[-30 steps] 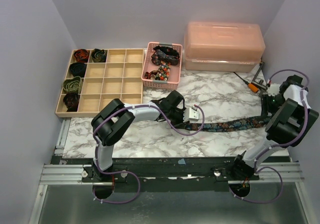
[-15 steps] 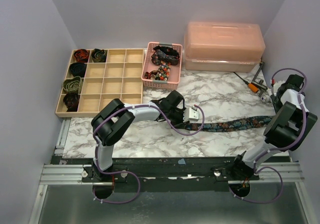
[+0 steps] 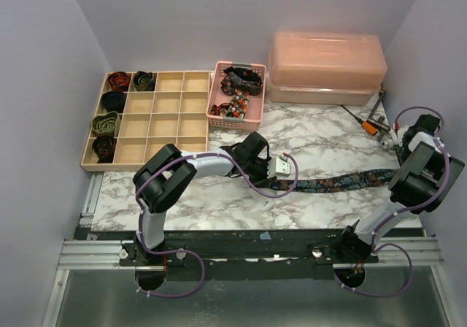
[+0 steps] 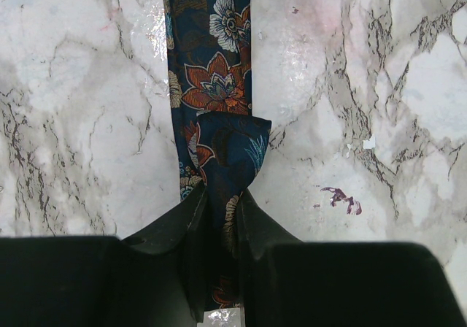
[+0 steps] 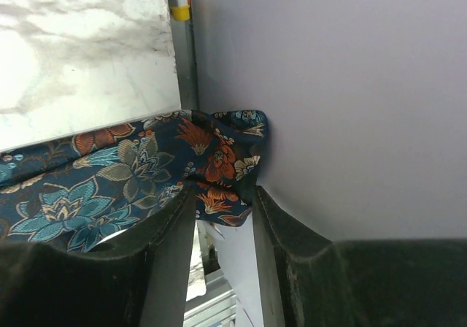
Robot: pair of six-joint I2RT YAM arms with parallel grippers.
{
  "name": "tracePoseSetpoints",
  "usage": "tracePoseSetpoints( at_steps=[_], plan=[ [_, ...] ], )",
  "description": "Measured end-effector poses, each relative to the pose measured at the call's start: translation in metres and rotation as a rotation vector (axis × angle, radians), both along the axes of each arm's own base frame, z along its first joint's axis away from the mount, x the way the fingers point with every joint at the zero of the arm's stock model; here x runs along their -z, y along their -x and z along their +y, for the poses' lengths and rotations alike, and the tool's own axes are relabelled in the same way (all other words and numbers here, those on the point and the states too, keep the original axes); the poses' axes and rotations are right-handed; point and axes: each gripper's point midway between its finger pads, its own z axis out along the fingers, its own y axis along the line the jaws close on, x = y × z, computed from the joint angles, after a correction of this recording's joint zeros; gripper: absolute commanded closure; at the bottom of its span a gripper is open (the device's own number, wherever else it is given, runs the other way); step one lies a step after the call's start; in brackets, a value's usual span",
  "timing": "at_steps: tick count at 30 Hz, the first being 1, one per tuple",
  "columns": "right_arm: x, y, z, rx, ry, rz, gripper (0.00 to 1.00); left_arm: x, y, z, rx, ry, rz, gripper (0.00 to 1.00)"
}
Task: Roll the ties
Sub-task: Roll the tie at the center of the board.
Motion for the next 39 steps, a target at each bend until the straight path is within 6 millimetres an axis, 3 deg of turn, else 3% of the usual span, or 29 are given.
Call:
tracePoseSetpoints(
  at_steps=[7, 9, 13, 22, 28, 33, 36, 39],
  plan=[
    [0.018, 0.015, -0.009, 0.045, -0.026, 0.039, 0.62, 0.0, 0.0, 0.0, 0.0, 0.0, 0.001, 0.83],
    [0.025, 0.018, -0.009, 0.049, -0.037, 0.054, 0.69, 0.0, 0.0, 0.0, 0.0, 0.0, 0.0, 0.83],
    [0.028, 0.019, -0.01, 0.054, -0.04, 0.06, 0.99, 0.0, 0.0, 0.0, 0.0, 0.0, 0.0, 0.83],
    [0.024, 0.017, -0.004, 0.047, -0.097, 0.051, 1.0, 0.0, 0.0, 0.0, -0.001, 0.0, 0.001, 0.84],
    [-0.008, 0.007, 0.01, 0.021, -0.168, -0.022, 1.0, 0.0, 0.0, 0.0, -0.001, 0.0, 0.001, 0.84],
    [-0.046, -0.009, 0.032, -0.023, -0.257, -0.131, 0.99, 0.0, 0.0, 0.0, 0.0, -0.001, 0.001, 0.84],
    [-0.058, -0.011, 0.062, -0.066, -0.339, -0.16, 1.0, 0.0, 0.0, 0.001, 0.002, -0.002, -0.001, 0.84],
    [-0.063, -0.015, 0.103, -0.137, -0.438, -0.152, 1.0, 0.0, 0.0, 0.001, 0.004, -0.002, -0.002, 0.84]
  ],
)
